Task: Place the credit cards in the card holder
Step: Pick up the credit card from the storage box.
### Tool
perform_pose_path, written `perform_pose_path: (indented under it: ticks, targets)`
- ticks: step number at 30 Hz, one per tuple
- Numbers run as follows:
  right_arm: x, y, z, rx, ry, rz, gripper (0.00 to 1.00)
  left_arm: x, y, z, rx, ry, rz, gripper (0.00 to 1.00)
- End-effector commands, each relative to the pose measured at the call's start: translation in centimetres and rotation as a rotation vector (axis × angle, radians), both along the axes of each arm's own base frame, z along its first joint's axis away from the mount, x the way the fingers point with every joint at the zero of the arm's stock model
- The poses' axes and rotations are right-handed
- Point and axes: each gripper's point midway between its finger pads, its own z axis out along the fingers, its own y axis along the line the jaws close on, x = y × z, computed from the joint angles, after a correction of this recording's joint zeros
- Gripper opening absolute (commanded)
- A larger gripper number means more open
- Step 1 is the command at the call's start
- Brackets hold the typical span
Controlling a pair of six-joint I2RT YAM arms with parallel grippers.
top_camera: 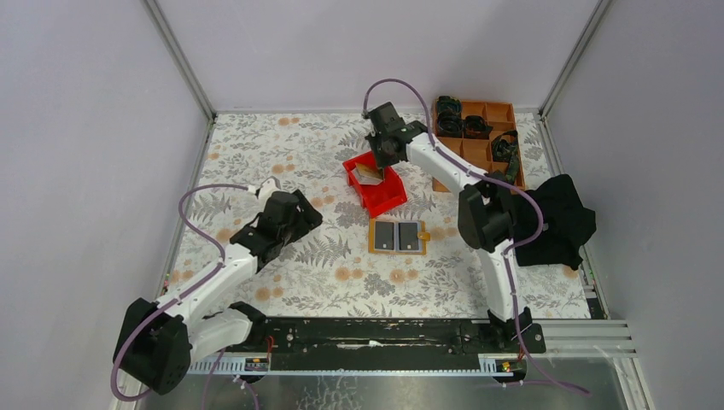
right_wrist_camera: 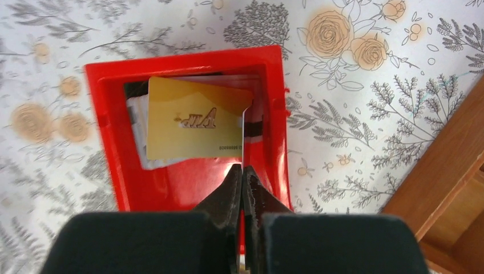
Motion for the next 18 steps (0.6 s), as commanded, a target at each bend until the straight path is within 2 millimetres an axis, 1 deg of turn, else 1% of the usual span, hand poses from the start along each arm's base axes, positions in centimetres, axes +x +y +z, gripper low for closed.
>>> perform_pose_path:
  ticks: [1, 3, 4, 8, 12, 14, 17, 18]
  targets:
    - [-1.9, 1.1, 8.3, 0.163, -0.061, 0.048, 0.00, 2.0, -1.6, 4.5, -0.033, -0.171, -0.113, 0.80]
    - [-3.2, 1.0, 9.7, 0.194, -0.050, 0.065, 0.00, 2.1, -2.2, 5.6, -0.035, -0.214, -0.166, 0.80]
    - [-4.0, 0.9, 9.8, 0.207, -0.042, 0.068, 0.00, 2.2, -2.4, 6.1, -0.034, -0.232, -0.182, 0.80]
    - [-6.5, 0.4, 11.5, 0.257, -0.025, 0.094, 0.00, 2.4, -3.1, 7.6, -0.035, -0.289, -0.252, 0.82]
    - [-9.6, -0.2, 12.1, 0.289, 0.023, 0.136, 0.00, 2.6, -4.0, 9.2, -0.051, -0.350, -0.324, 0.82]
    - [-11.5, -0.1, 12.5, 0.325, 0.060, 0.172, 0.00, 2.6, -4.6, 10.2, -0.067, -0.386, -0.371, 0.82]
    - [-14.4, 0.1, 12.7, 0.386, 0.125, 0.230, 0.00, 2.2, -5.9, 11.7, -0.120, -0.443, -0.471, 0.83]
    - [-15.4, 0.2, 12.4, 0.410, 0.157, 0.245, 0.00, 1.7, -6.6, 12.2, -0.150, -0.465, -0.520, 0.83]
